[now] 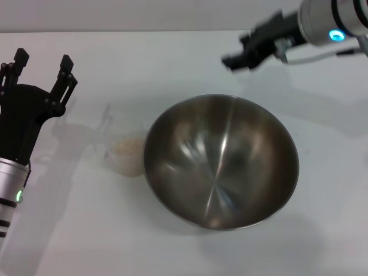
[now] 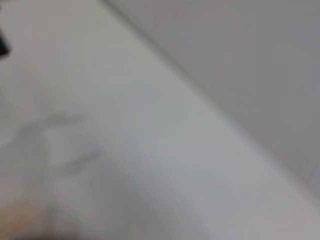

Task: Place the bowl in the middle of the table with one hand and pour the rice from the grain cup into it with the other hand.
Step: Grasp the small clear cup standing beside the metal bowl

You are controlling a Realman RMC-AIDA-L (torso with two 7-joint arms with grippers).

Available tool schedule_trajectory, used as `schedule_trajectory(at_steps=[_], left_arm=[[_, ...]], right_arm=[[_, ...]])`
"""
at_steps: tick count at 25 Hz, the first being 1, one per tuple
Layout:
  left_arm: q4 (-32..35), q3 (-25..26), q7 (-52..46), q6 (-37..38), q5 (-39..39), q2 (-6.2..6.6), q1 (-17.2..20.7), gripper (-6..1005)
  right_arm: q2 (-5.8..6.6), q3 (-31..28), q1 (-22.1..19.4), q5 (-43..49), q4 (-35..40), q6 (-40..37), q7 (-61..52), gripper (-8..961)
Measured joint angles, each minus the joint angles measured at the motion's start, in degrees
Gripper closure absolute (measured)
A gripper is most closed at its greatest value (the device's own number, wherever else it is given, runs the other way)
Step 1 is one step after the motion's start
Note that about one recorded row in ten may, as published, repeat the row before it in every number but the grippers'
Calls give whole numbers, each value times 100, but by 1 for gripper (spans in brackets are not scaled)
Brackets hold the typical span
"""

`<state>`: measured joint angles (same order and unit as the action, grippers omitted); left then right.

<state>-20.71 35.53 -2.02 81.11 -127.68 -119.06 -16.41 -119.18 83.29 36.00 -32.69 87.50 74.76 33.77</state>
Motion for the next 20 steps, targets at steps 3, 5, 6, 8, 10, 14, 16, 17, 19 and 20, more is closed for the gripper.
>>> schedule_trajectory(at_steps=[3,5,6,8,10,14,16,17,19,20], left_arm=[[2,18,13,4,4,4,17,281],[2,27,19,6,4,5,24,282],[5,40,20,9,6,6,33,282],[5,41,20,10,7,6,33,283],[6,42,21,10,8,6,33,284],[6,48,35,3,15,6,24,286],[6,95,23,-16,17,6,7,287],[6,95,23,-16,17,6,7,287],[6,119,13,-19,19,7,6,288],[5,120,12,-20,17,9,3,289]], right_arm=[[0,594,-412,247,324,-1558,169,411],[-4,793,-590,273,359,-2101,233,411],[-7,962,-737,287,366,-2658,273,411],[-14,1279,-1012,293,333,-3660,303,411],[-17,1660,-1309,283,192,-4885,331,411],[-17,2511,-1764,284,-448,-7631,357,410],[-24,3158,-1951,248,-1212,-9672,182,410],[-24,3158,-1951,248,-1212,-9672,182,410],[-37,3558,-2011,232,-1818,-10911,-94,411],[-41,3739,-2031,231,-2153,-11514,-275,411]])
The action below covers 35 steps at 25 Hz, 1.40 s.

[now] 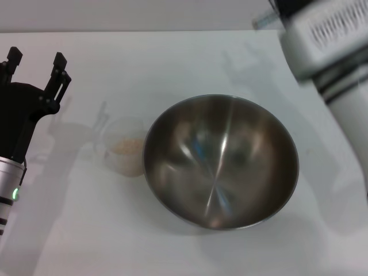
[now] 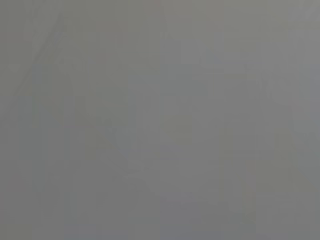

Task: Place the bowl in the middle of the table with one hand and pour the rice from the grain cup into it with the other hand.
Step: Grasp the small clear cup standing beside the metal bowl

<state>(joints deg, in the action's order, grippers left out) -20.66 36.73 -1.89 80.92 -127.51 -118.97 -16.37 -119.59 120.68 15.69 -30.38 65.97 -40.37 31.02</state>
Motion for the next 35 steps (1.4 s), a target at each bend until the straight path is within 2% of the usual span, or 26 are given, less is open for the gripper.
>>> schedule_trajectory(at_steps=[5,6,7,11,16,22,23,26,35], left_arm=[[1,1,-4,1,-1,3,6,291],[1,-4,-7,9,1,1,16,291],[0,-17,-9,19,-1,-2,30,292],[-2,-49,-11,44,-28,-4,82,293],[3,-343,-5,189,-45,-7,313,296],[53,-574,31,274,-46,2,458,298],[119,-792,35,305,-52,11,576,299],[207,-977,41,305,-54,9,704,300],[270,-1420,40,155,-52,-2,913,304]], right_arm=[[-3,393,-11,-2,-1704,-2307,-1290,411],[-4,406,28,-3,-2469,-2964,-1984,411],[-4,406,28,-3,-2469,-2964,-1984,411],[19,254,117,-3,-4035,-4021,-3199,411],[37,-93,198,-3,-4785,-4160,-3344,411],[45,-600,314,-3,-5142,-4142,-3353,411],[46,-655,337,-3,-5198,-4141,-3354,411],[49,-820,469,-3,-5389,-4117,-3360,411],[68,-987,680,-3,-5543,-4032,-3365,411]])
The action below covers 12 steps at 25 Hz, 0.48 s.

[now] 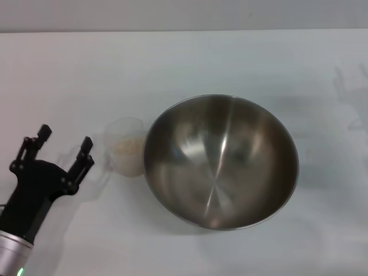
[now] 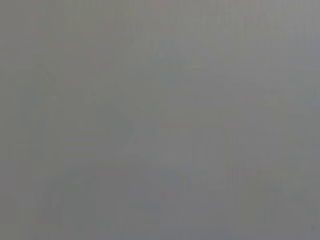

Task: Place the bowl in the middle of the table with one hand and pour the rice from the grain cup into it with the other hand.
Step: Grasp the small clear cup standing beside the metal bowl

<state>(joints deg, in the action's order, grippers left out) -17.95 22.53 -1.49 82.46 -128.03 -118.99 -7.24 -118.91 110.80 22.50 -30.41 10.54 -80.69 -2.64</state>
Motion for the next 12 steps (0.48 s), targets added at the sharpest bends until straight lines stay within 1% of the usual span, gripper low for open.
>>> schedule_trajectory(at_steps=[3,12], left_arm=[[-6,-97,2,-177,1,-9,-1,305],[-24,-116,9,-582,26,-10,-80,309]], right_arm=[[7,-5,11,0,2,0,2,411],[9,-8,17,0,16,-36,1,410]])
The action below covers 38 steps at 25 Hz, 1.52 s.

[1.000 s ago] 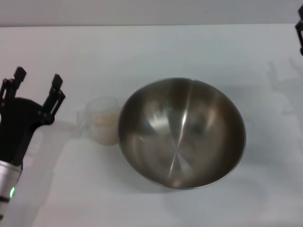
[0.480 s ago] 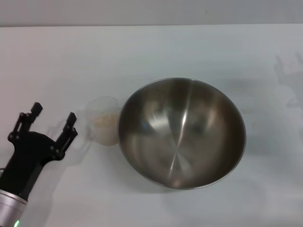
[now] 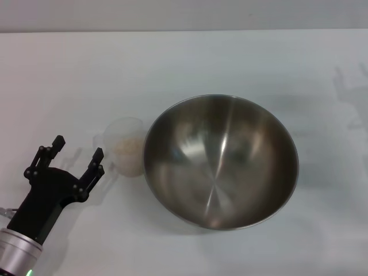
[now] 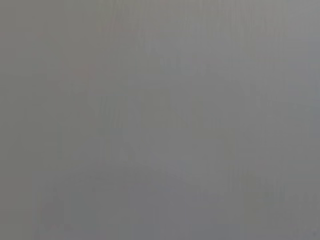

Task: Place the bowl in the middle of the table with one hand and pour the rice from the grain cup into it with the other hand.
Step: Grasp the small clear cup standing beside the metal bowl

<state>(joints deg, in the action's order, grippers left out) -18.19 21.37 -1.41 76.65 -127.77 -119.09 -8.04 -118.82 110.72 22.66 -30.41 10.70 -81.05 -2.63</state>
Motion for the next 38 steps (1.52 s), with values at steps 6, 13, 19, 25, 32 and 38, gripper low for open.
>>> schedule_trajectory(at_steps=[6,13,19,25,32,38], left_arm=[[23,36,1,-169,13,0,-45,312],[27,64,0,-305,22,0,-117,315],[36,139,0,-450,25,7,-202,317],[48,260,1,-550,24,9,-283,320],[109,368,0,-660,23,1,-380,323],[107,511,0,-715,24,0,-418,326]], right_arm=[[0,0,-15,2,-1,-16,-6,410],[-7,0,-23,2,-6,-20,-9,410],[-9,0,-29,8,-7,-23,-10,410],[-9,0,-36,8,-1,-23,-10,410],[-9,0,3,3,16,20,-10,410],[-13,0,37,0,24,37,-16,411]])
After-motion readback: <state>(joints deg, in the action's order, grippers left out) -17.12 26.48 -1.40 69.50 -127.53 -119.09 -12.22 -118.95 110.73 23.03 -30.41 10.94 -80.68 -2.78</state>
